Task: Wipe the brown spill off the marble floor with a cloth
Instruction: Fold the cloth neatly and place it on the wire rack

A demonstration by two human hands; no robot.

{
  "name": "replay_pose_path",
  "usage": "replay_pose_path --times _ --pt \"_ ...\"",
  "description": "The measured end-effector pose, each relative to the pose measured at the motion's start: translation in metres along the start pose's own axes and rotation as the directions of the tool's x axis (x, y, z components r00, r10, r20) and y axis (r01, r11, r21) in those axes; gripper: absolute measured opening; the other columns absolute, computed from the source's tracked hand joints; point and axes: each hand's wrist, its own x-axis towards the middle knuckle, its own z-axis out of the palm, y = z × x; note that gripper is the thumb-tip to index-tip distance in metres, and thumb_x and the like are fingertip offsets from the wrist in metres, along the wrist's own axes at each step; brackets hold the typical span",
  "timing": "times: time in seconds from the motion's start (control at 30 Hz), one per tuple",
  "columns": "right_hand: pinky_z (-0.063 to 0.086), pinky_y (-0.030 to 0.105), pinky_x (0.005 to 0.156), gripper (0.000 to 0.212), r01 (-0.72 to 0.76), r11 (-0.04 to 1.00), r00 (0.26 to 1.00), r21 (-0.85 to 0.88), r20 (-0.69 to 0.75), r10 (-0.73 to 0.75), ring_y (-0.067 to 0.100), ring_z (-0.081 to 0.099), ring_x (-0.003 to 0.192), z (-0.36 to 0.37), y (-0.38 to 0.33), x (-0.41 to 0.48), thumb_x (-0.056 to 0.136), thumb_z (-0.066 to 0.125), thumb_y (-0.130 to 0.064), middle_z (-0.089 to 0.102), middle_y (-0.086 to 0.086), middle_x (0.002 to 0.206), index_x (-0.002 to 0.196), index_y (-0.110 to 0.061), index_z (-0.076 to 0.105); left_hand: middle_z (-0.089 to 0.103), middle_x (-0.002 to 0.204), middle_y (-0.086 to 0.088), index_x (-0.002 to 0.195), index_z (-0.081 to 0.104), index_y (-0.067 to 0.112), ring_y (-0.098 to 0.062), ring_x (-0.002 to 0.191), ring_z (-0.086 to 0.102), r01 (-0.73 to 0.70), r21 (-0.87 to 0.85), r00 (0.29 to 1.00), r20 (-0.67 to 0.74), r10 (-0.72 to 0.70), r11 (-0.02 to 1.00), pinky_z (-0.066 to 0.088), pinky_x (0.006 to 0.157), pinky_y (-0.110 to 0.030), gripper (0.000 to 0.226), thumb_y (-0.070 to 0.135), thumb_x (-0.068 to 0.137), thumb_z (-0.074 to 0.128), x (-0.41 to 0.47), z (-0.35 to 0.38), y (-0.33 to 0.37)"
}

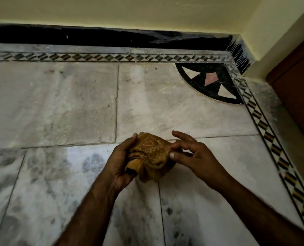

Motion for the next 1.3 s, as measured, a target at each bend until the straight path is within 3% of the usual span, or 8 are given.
replay_pose_path --times 0.13,0.23,0.47,0.7,0.83,1.0,1.13,1.3 --pt "0.054 0.034 0.093 0.018 -0.035 0.947 0.994 0.319 -0.086 0.066 0.016 0.069 0.101 -0.006 -0.009 0.000 0.100 0.055 -0.010 0.075 0.006 0.105 0.106 -0.012 0.072 0.070 0.127 -0.012 0.132 0.064 0.017 -0.029 0.115 0.068 -0.121 0.414 0.992 0.075 0.099 0.902 0.052 0.102 -0.045 0.062 0.064 0.092 0.054 -0.007 -0.004 -0.003" --pt "0.054 0.034 0.084 0.019 -0.050 0.878 0.988 0.476 -0.107 0.114 0.017 0.067 0.093 -0.006 -0.022 0.006 0.103 0.050 -0.015 0.073 0.005 0.097 0.102 -0.014 0.069 0.057 0.144 0.007 0.142 0.045 0.051 -0.018 0.127 0.060 -0.198 0.584 0.970 0.230 0.074 0.787 0.050 0.105 -0.048 0.083 0.080 0.068 0.070 -0.014 -0.003 -0.007" --pt "0.063 0.031 0.078 0.018 -0.058 0.771 0.988 0.634 -0.075 0.136 0.022 0.072 0.093 -0.009 -0.045 0.014 0.104 0.050 -0.015 0.074 0.010 0.100 0.109 -0.006 0.065 0.070 0.126 0.013 0.126 0.064 0.042 -0.010 0.118 0.065 -0.316 0.613 0.943 0.289 0.167 0.724 0.049 0.107 -0.046 0.037 0.044 0.090 0.063 -0.028 0.018 -0.008" --pt "0.064 0.036 0.074 0.018 -0.019 0.803 0.962 0.596 -0.207 0.177 0.026 0.075 0.087 -0.002 -0.048 0.014 0.099 0.061 -0.014 0.075 0.018 0.099 0.116 -0.012 0.055 0.075 0.113 0.008 0.114 0.074 0.030 -0.010 0.112 0.067 -0.491 0.586 0.866 0.247 0.435 0.645 0.052 0.102 -0.042 0.028 0.041 0.090 0.067 -0.036 0.029 -0.004" --pt "0.057 0.053 0.086 0.009 0.025 0.973 0.958 0.230 -0.283 0.042 0.029 0.070 0.093 0.002 -0.048 0.012 0.097 0.066 -0.024 0.069 0.022 0.100 0.095 -0.019 0.059 0.077 0.107 0.003 0.108 0.075 0.030 -0.017 0.105 0.071 -0.561 0.545 0.803 0.176 0.570 0.622 0.054 0.099 -0.045 0.020 0.033 0.099 0.058 -0.042 0.044 -0.009" --pt "0.050 0.022 0.095 0.045 -0.012 0.954 0.998 0.301 -0.059 0.031 -0.001 0.064 0.113 0.013 -0.058 -0.002 0.085 0.059 -0.067 0.071 -0.011 0.122 0.110 -0.032 0.073 0.077 0.106 0.008 0.111 0.071 0.040 -0.016 0.100 0.073 -0.555 0.614 0.785 0.164 0.597 0.561 0.059 0.092 -0.047 0.027 0.053 0.098 0.052 -0.044 0.054 -0.017" --pt "0.041 0.015 0.099 0.024 0.039 0.999 0.976 0.037 -0.214 -0.031 -0.002 0.036 0.135 0.010 -0.058 -0.001 0.093 0.064 -0.049 0.036 -0.009 0.161 0.106 -0.031 0.074 0.077 0.100 0.009 0.105 0.071 0.039 -0.012 0.096 0.074 -0.544 0.587 0.810 0.182 0.557 0.600 0.061 0.074 -0.025 0.024 0.044 0.102 0.047 -0.050 0.056 -0.017" --pt "0.055 0.055 0.095 0.023 0.058 0.987 0.949 0.151 -0.314 -0.007 0.024 0.069 0.098 -0.005 -0.056 -0.002 0.097 0.063 -0.032 0.070 0.013 0.100 0.093 -0.011 0.073 0.078 0.089 0.006 0.083 0.074 0.036 -0.010 0.091 0.073 -0.575 0.669 0.712 0.125 0.692 0.471 0.057 0.088 -0.035 0.036 0.031 0.105 0.046 -0.054 0.049 -0.001"
